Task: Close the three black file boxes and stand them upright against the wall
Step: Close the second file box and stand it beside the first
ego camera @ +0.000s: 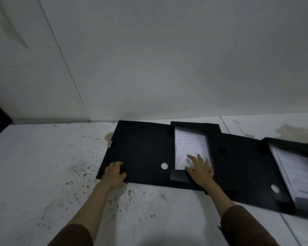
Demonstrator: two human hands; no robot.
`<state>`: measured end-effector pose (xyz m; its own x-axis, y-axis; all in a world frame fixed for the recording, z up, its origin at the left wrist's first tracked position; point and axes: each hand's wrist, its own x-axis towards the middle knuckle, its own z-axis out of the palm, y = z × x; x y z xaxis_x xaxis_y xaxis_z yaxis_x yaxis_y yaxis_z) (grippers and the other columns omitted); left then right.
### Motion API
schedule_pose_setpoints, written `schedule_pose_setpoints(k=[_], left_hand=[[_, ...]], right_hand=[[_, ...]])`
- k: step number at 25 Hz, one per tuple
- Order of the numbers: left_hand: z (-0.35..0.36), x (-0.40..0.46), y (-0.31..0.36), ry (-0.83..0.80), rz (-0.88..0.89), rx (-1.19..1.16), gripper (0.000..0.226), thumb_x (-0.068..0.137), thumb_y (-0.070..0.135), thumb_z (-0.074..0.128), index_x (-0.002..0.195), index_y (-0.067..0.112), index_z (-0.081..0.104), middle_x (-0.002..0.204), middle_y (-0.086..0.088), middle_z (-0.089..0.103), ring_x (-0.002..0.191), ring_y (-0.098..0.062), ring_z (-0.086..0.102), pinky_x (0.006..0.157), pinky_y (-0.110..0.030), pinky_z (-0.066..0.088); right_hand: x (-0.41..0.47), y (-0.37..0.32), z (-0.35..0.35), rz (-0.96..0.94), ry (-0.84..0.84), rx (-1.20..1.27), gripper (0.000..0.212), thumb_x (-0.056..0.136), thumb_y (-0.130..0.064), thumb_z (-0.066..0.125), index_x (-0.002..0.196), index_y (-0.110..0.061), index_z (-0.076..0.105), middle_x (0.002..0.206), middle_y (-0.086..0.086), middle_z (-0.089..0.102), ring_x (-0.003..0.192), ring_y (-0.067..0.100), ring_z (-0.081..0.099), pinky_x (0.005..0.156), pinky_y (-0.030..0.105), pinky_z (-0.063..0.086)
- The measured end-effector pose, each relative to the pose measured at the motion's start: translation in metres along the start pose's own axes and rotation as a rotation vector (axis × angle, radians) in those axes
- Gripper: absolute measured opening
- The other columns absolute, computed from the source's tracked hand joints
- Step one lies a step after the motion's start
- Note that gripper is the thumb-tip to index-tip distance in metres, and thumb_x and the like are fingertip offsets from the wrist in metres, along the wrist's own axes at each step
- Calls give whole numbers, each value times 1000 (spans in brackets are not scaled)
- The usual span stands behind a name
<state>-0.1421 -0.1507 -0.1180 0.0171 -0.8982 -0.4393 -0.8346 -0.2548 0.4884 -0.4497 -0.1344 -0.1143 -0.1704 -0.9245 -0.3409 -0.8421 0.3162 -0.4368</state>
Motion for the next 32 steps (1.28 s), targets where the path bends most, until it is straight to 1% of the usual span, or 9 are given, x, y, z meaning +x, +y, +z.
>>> schedule_pose_setpoints(k=[3, 6, 9, 12, 14, 21, 24, 28, 32], left_hand=[[11, 2, -8, -24, -63, 54, 61, 95, 29, 43, 147, 13, 16, 158, -12, 8, 143, -34, 12, 116, -41, 19], [20, 2, -10, 35, -165, 27, 69, 95, 37, 42, 149, 15, 5, 159, -16, -10, 146, -33, -4, 119, -43, 8], [22, 5, -7, 114, -301, -32, 73, 94, 41, 40, 148, 13, 0, 157, -20, -12, 145, -34, -8, 119, -48, 5], [20, 9, -5, 200, -345, -104, 69, 93, 38, 44, 147, 12, 10, 156, -21, 3, 142, -36, 6, 115, -52, 16], [14, 14, -7, 258, -351, -141, 66, 91, 34, 48, 144, 9, 17, 151, -21, 15, 137, -36, 16, 110, -52, 25], [-16, 33, -34, 206, -432, -341, 61, 91, 33, 49, 142, 7, 29, 146, -22, 32, 130, -38, 35, 108, -45, 35], [-25, 36, -43, 144, -448, -437, 60, 90, 36, 49, 140, 5, 34, 143, -19, 40, 126, -37, 42, 107, -44, 38], [-34, 32, -53, 97, -366, -583, 38, 92, 26, 52, 120, 1, 55, 116, -8, 56, 101, -26, 53, 93, -34, 43], [-49, 13, -56, 230, -190, -670, 17, 90, 16, 56, 106, 8, 56, 103, -10, 58, 86, -22, 58, 73, -29, 46]], right_hand=[[-3, 13, 14, -29, -63, -125, 55, 94, -53, 30, 145, -41, 13, 160, 4, -4, 145, 32, -11, 116, 52, -5], [-3, 19, 24, -87, -65, -274, 60, 90, -62, 24, 144, -44, 6, 160, 0, -5, 146, 28, -11, 114, 57, -8], [-3, 21, 30, -116, -51, -335, 73, 81, -74, 23, 144, -44, 1, 160, -2, -4, 147, 27, -8, 113, 60, -8], [-4, 24, 31, -164, -69, -385, 92, 67, -86, 26, 144, -44, -3, 160, -4, -6, 147, 27, -8, 111, 62, -9], [-5, 26, 31, -186, -66, -431, 96, 65, -87, 31, 144, -44, -3, 160, -4, -6, 147, 27, -6, 111, 63, -7], [-9, 27, 35, -225, 21, -448, 86, 71, -81, 35, 144, -43, 12, 160, -3, 6, 147, 24, 6, 113, 60, -2], [-16, 29, 39, -254, 75, -422, 83, 71, -79, 39, 142, -38, 25, 158, -5, 16, 146, 22, 13, 114, 57, 3], [-25, 32, 43, -291, 137, -343, 77, 68, -76, 51, 131, -33, 45, 152, -5, 33, 142, 22, 24, 114, 55, 5], [-26, 28, 40, -284, 136, -338, 76, 66, -76, 54, 128, -34, 47, 150, -7, 37, 141, 21, 26, 113, 53, 6]])
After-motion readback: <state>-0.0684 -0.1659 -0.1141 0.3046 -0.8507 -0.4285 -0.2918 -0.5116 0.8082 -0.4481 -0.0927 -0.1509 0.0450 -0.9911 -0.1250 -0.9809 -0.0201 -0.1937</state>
